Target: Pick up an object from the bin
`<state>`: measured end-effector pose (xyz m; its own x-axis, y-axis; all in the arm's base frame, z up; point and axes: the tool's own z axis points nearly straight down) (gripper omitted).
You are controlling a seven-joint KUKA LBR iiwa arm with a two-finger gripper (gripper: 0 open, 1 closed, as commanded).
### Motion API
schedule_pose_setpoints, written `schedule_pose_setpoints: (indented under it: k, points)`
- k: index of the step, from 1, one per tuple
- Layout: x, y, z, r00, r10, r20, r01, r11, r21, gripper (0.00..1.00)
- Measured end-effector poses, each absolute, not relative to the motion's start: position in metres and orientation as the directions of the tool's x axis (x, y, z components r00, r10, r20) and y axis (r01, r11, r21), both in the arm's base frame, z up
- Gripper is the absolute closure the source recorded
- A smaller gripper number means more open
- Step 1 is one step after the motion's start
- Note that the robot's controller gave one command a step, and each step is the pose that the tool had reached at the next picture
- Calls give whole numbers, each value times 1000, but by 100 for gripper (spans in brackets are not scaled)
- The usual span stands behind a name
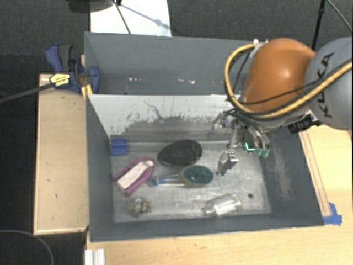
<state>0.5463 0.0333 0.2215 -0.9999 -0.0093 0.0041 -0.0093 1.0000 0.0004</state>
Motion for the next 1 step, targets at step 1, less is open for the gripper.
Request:
schedule_pose_setpoints:
  k: [1]
  points:
    - [526, 25, 285, -987, -160, -8, -160, 987, -1, 0]
